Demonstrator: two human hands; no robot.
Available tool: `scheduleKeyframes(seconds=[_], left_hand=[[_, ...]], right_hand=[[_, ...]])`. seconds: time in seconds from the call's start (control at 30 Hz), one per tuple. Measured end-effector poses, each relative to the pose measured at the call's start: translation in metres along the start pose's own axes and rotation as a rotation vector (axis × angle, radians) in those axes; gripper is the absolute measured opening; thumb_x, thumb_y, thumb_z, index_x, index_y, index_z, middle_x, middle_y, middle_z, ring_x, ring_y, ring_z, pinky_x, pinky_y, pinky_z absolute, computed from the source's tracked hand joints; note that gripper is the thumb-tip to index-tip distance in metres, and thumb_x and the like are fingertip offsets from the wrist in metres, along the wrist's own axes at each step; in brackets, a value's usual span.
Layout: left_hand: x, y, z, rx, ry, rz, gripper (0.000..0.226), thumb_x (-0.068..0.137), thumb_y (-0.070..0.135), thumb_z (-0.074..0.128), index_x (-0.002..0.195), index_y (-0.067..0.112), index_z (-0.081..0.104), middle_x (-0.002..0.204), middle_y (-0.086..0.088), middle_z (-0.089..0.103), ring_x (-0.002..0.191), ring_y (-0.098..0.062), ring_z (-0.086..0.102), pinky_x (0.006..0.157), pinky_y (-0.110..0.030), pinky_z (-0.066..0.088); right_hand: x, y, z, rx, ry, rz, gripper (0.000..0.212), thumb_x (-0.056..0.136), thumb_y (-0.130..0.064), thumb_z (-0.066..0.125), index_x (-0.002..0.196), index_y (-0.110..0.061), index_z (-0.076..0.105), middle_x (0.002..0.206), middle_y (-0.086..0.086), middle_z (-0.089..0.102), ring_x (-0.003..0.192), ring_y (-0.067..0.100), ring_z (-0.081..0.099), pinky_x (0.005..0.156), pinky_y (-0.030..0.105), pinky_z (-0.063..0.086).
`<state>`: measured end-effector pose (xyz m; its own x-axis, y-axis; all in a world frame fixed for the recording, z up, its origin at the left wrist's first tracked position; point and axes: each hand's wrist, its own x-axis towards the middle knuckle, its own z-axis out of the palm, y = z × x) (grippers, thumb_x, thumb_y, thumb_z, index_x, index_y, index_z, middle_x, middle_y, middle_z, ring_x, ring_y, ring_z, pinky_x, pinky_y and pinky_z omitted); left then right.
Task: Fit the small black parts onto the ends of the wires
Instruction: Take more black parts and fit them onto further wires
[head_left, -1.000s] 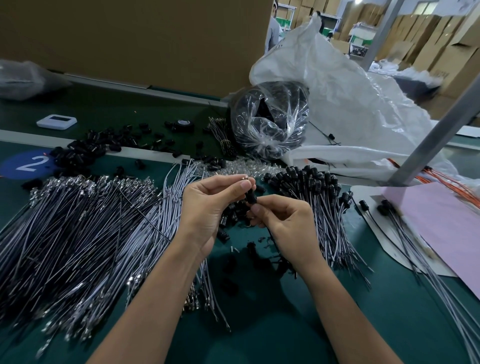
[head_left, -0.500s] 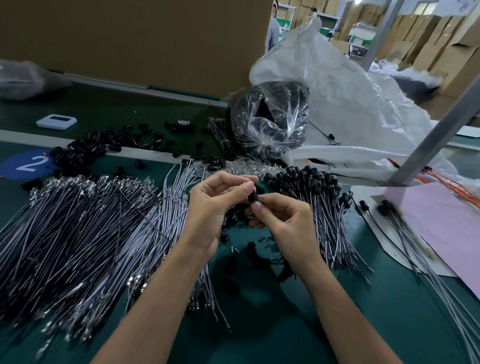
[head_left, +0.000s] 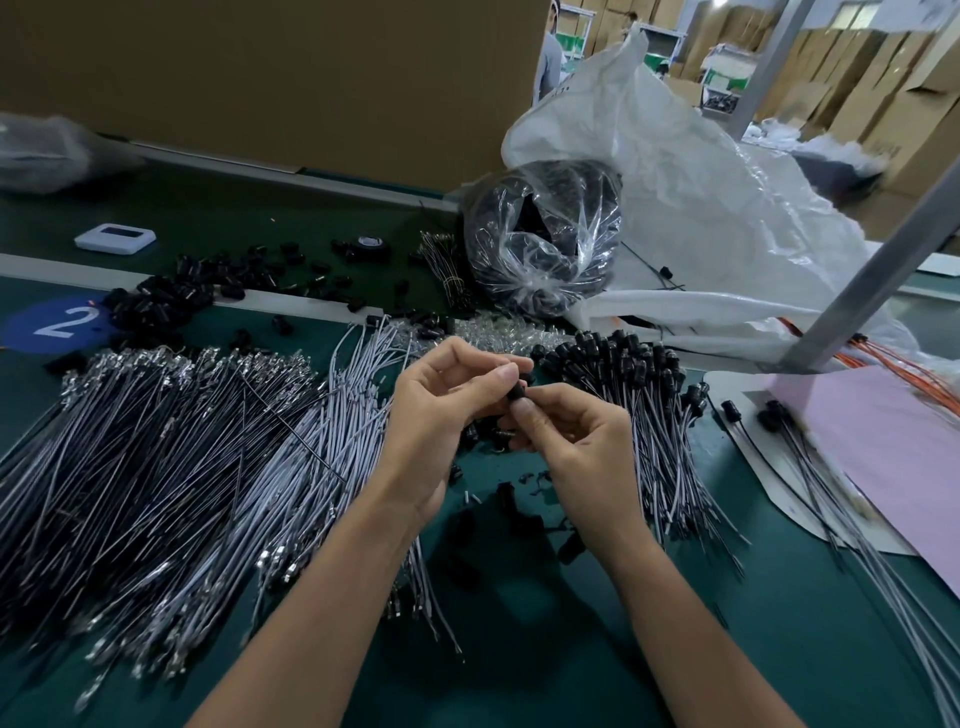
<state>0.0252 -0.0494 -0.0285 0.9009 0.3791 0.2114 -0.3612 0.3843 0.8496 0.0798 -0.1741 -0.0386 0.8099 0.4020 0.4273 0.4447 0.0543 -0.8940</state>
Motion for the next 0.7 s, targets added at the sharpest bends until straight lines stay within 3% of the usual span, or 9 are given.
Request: scheduleKeyframes(seconds=[0.13, 0.2, 0.33, 0.43, 0.57, 0.7], left_hand=[[0.000, -0.005, 0.004, 0.082, -0.050, -0.070, 0.043, 0.067, 0.015, 0.078, 0.108, 0.005, 0.067, 0.101, -0.009, 0.076, 0.090, -0.017, 0.071, 0.078, -0.025, 0.056], [0.000, -0.007, 0.006, 0.129, -0.041, -0.092, 0.039, 0.067, 0.016, 0.078, 0.104, 0.005, 0.073, 0.098, -0.012, 0.076, 0.089, -0.019, 0.071, 0.079, -0.026, 0.056], [0.000, -0.008, 0.005, 0.077, -0.001, -0.052, 0.030, 0.069, 0.018, 0.077, 0.097, 0.006, 0.077, 0.095, -0.012, 0.076, 0.088, -0.019, 0.073, 0.078, -0.024, 0.057], [-0.001, -0.007, 0.008, 0.042, 0.022, 0.005, 0.025, 0.070, 0.013, 0.076, 0.094, 0.008, 0.077, 0.092, -0.011, 0.077, 0.086, -0.017, 0.074, 0.073, -0.020, 0.056], [-0.002, -0.007, 0.014, 0.020, 0.053, 0.070, 0.023, 0.068, 0.009, 0.075, 0.092, 0.009, 0.076, 0.088, -0.010, 0.077, 0.085, -0.018, 0.074, 0.073, -0.021, 0.057], [-0.004, -0.007, 0.016, 0.011, 0.047, 0.126, 0.021, 0.071, 0.009, 0.074, 0.092, 0.009, 0.075, 0.087, -0.008, 0.077, 0.084, -0.017, 0.075, 0.073, -0.019, 0.057]], right_hand=[[0.001, 0.004, -0.003, -0.036, 0.047, -0.027, 0.009, 0.089, -0.010, 0.068, 0.088, -0.016, 0.075, 0.078, -0.001, 0.074, 0.072, 0.011, 0.070, 0.067, 0.024, 0.054], [0.002, 0.006, -0.004, -0.042, 0.065, -0.026, 0.014, 0.088, -0.005, 0.067, 0.090, -0.016, 0.075, 0.084, -0.002, 0.075, 0.078, 0.013, 0.071, 0.070, 0.025, 0.055], [0.001, 0.006, -0.003, -0.015, 0.040, -0.052, 0.006, 0.087, -0.019, 0.068, 0.088, -0.018, 0.074, 0.081, -0.004, 0.075, 0.078, 0.011, 0.072, 0.071, 0.021, 0.055], [0.001, 0.004, -0.001, 0.003, 0.027, -0.070, 0.007, 0.089, -0.018, 0.068, 0.085, -0.022, 0.073, 0.080, -0.002, 0.074, 0.078, 0.013, 0.073, 0.072, 0.020, 0.055], [0.000, 0.003, -0.001, 0.011, 0.033, -0.078, 0.009, 0.087, -0.025, 0.068, 0.082, -0.019, 0.072, 0.078, 0.000, 0.073, 0.077, 0.017, 0.071, 0.075, 0.029, 0.057], [0.001, 0.004, 0.000, 0.026, 0.022, -0.083, 0.008, 0.089, -0.016, 0.069, 0.082, -0.013, 0.071, 0.077, 0.001, 0.072, 0.078, 0.019, 0.070, 0.077, 0.031, 0.057]])
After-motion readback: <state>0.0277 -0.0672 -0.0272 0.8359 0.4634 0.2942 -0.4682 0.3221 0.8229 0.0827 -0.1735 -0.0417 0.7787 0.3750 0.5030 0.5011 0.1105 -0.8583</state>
